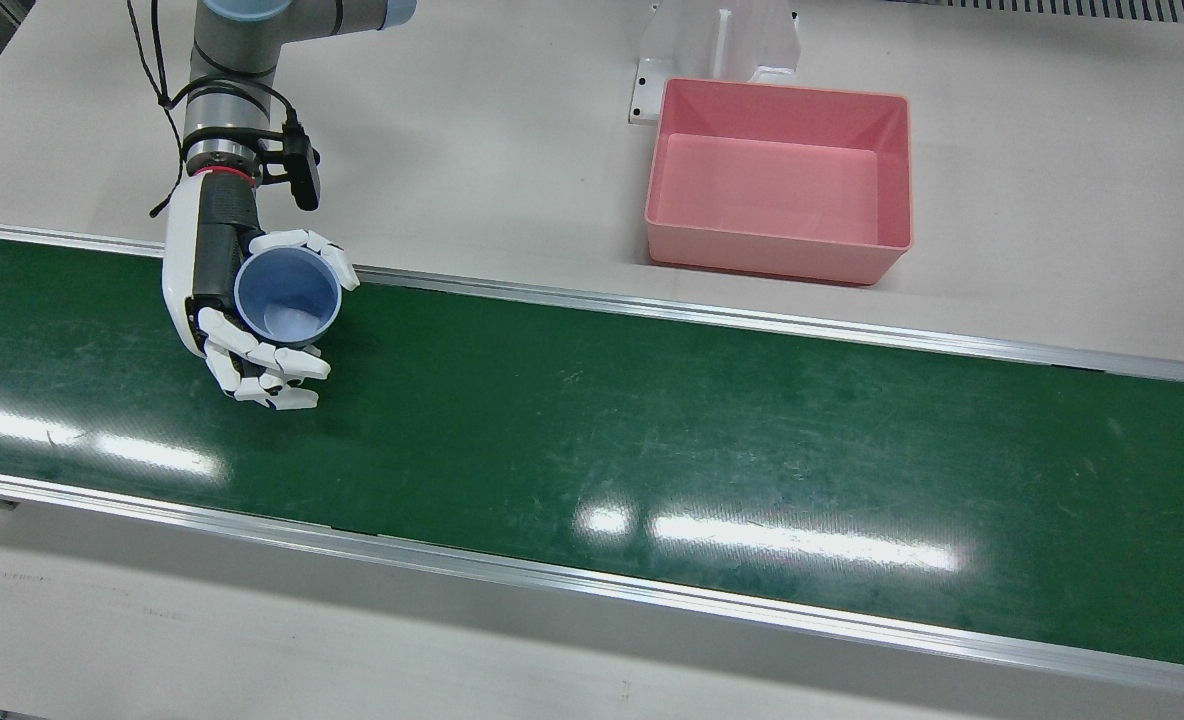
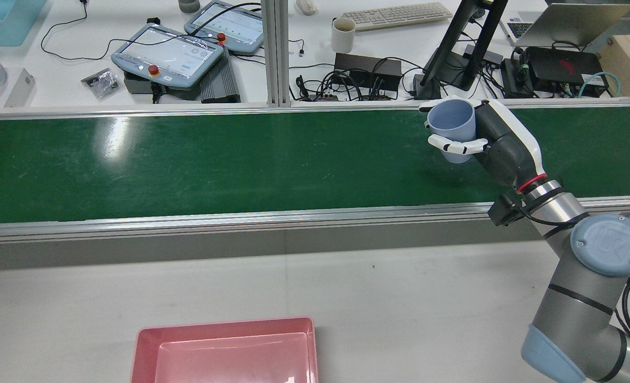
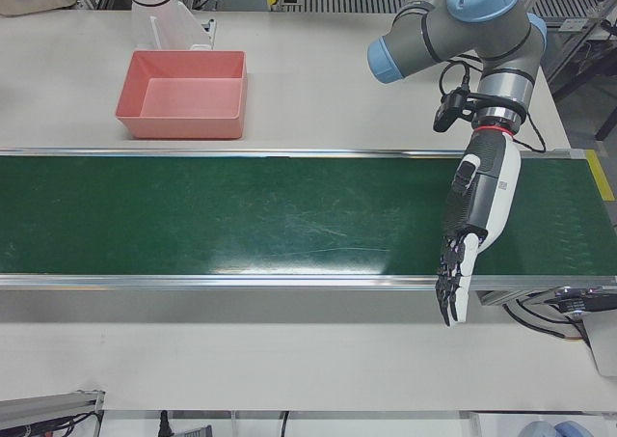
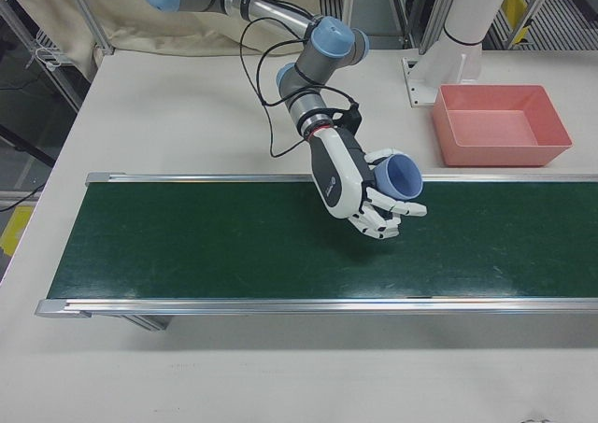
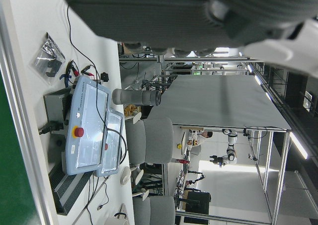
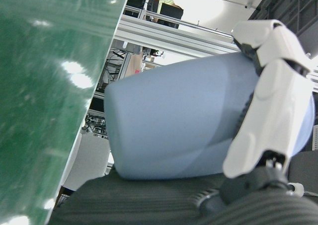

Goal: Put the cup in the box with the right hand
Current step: 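Lift the blue cup off the belt and carry it toward the pink box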

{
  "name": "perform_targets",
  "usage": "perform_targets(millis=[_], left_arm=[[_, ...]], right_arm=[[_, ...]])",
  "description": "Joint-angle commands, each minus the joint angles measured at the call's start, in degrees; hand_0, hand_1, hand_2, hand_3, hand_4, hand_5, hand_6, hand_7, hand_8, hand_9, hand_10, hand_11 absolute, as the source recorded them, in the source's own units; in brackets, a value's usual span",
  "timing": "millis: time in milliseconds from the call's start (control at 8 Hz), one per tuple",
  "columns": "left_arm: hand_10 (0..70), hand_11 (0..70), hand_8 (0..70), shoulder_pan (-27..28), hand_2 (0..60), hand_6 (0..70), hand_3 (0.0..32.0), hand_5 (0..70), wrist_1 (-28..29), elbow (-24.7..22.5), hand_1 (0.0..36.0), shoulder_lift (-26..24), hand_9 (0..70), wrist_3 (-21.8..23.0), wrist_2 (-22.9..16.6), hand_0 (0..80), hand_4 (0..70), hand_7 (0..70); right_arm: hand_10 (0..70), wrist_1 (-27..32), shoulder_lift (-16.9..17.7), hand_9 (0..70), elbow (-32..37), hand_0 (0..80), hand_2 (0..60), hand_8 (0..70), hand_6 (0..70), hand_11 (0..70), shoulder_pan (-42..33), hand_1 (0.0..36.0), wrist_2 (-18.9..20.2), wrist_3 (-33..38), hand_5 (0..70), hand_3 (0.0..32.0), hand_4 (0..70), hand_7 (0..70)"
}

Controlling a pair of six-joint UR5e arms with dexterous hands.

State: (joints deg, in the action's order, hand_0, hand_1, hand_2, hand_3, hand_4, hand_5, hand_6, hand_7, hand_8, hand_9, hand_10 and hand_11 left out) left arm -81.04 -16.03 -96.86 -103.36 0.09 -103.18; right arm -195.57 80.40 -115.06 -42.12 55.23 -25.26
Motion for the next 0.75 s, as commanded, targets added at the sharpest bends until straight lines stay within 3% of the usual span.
perform_targets(millis=[0, 125, 375, 625], left_arm=[[0.0, 0.0, 0.0, 0.0, 0.0, 0.0, 0.0, 0.0, -0.1, 0.0, 0.0, 0.0, 0.0, 0.0, 0.0, 0.0, 0.0, 0.0], [0.0, 0.0, 0.0, 0.0, 0.0, 0.0, 0.0, 0.0, -0.1, 0.0, 0.0, 0.0, 0.0, 0.0, 0.0, 0.0, 0.0, 0.0], [0.0, 0.0, 0.0, 0.0, 0.0, 0.0, 0.0, 0.0, -0.1, 0.0, 0.0, 0.0, 0.0, 0.0, 0.0, 0.0, 0.0, 0.0], [0.0, 0.0, 0.0, 0.0, 0.0, 0.0, 0.0, 0.0, -0.1, 0.0, 0.0, 0.0, 0.0, 0.0, 0.0, 0.0, 0.0, 0.0]], right_arm=[[24.3, 0.1, -1.5, 70.0, -6.0, 48.4, 60.0, 52.6, 24.7, 37.6, 0.0, 35.5, -0.2, -1.7, 16.0, 0.0, 9.4, 70.0], [25.1, 0.2, -3.1, 70.0, -8.3, 47.5, 60.0, 53.5, 24.6, 38.7, 1.6, 34.2, -0.2, -5.2, 16.2, 0.0, 2.9, 70.0], [24.8, 0.5, -8.0, 70.0, -13.2, 47.4, 60.0, 51.5, 23.9, 38.4, 12.3, 34.4, -2.9, -16.4, 15.8, 0.0, 1.3, 70.0], [24.7, 0.6, -11.7, 70.0, -13.9, 47.5, 60.0, 51.4, 24.1, 38.2, 20.0, 34.3, -4.5, -23.0, 15.4, 0.0, 4.8, 70.0]])
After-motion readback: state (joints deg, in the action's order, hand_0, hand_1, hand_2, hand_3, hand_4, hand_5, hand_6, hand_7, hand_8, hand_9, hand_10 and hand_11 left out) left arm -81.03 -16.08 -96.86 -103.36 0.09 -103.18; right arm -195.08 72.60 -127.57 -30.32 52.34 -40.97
